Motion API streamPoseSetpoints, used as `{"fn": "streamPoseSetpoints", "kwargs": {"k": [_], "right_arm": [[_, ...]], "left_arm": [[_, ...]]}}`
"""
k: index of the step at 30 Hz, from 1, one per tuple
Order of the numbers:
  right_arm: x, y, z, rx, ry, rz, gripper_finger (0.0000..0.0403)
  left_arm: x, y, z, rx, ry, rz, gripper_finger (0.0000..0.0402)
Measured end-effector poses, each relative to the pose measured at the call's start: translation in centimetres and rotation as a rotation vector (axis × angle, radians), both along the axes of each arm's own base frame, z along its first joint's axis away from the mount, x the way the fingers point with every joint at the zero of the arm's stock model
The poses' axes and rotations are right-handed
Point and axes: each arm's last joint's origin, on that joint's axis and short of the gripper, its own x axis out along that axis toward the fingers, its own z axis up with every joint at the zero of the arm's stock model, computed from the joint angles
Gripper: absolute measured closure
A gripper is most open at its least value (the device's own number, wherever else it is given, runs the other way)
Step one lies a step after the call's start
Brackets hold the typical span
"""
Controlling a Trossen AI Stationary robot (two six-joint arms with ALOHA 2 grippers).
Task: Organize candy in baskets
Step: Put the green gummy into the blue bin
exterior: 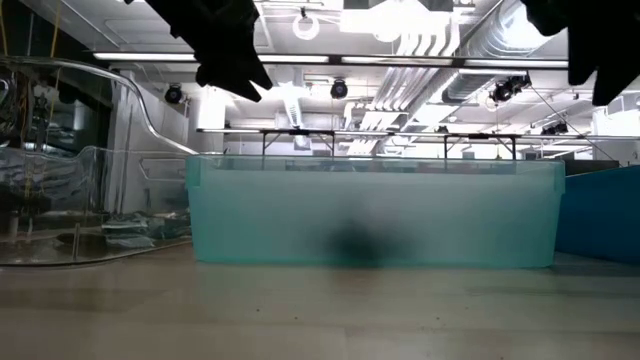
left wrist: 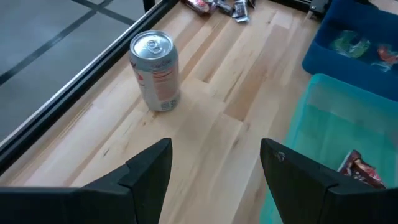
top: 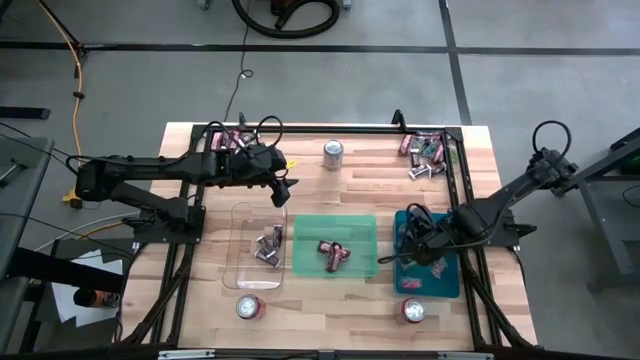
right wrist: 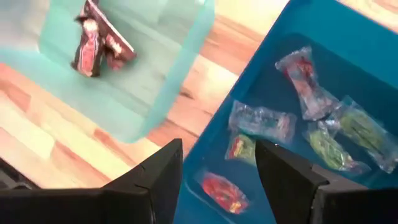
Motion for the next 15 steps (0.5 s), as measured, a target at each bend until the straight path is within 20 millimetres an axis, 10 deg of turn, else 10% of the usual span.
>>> {"fn": "streamPoseSetpoints", "kwargs": {"k": [8, 15], "right_arm": [[0.8, -1.2, 0.1, 0.015, -0.02, -0.073, 0.0206], [1.7, -2.3, 0.1, 0.029, -0.052, -0.133, 0.0206]], "left_arm": [[-1.8, 2.9, -0.2, -0.083, 0.143, 0.172, 0.0169], [-4.1, 12.5, -0.2, -0.113, 0.3, 0.373, 0.0169]]}}
